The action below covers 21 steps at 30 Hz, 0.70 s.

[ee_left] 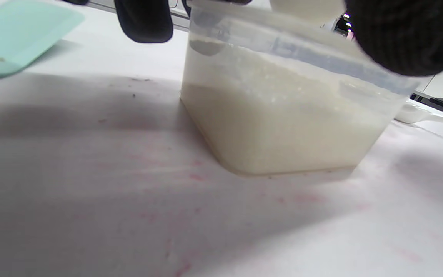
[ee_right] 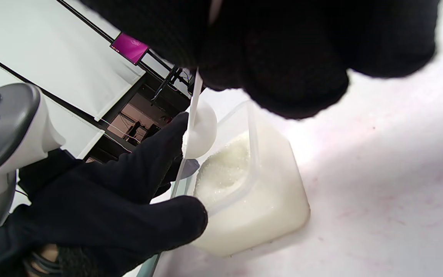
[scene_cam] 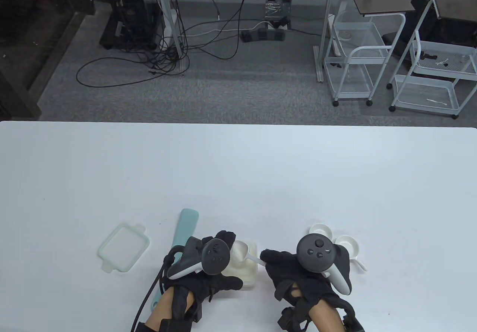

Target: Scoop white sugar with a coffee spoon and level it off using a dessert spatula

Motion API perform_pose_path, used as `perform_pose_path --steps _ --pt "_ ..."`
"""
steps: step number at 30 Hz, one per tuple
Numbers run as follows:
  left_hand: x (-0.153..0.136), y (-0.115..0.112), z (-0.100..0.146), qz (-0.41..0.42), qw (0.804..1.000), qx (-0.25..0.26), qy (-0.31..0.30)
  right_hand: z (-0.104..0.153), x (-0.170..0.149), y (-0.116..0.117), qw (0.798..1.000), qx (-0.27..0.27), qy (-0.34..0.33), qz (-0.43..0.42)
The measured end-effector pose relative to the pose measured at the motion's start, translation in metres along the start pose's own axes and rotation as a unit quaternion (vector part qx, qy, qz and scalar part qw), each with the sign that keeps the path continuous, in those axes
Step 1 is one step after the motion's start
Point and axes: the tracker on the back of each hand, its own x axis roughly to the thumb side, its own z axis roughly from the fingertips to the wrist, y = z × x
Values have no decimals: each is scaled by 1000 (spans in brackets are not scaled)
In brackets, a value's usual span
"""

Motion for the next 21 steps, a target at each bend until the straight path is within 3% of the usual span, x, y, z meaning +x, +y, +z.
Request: perform_pose_path --steps 5,11,16,21 --pt "-5 4 3 -7 1000 3 3 0 -3 -2 1000 1 6 -3" --pt "-31 24 16 50 998 17 39 0 -4 -3 1000 3 7 -10" --pt "-50 38 29 -12 987 66 147 1 -2 -3 1000 2 -2 -14" --pt "-58 37 30 -59 973 28 223 2 -1 -5 1000 3 -6 -20"
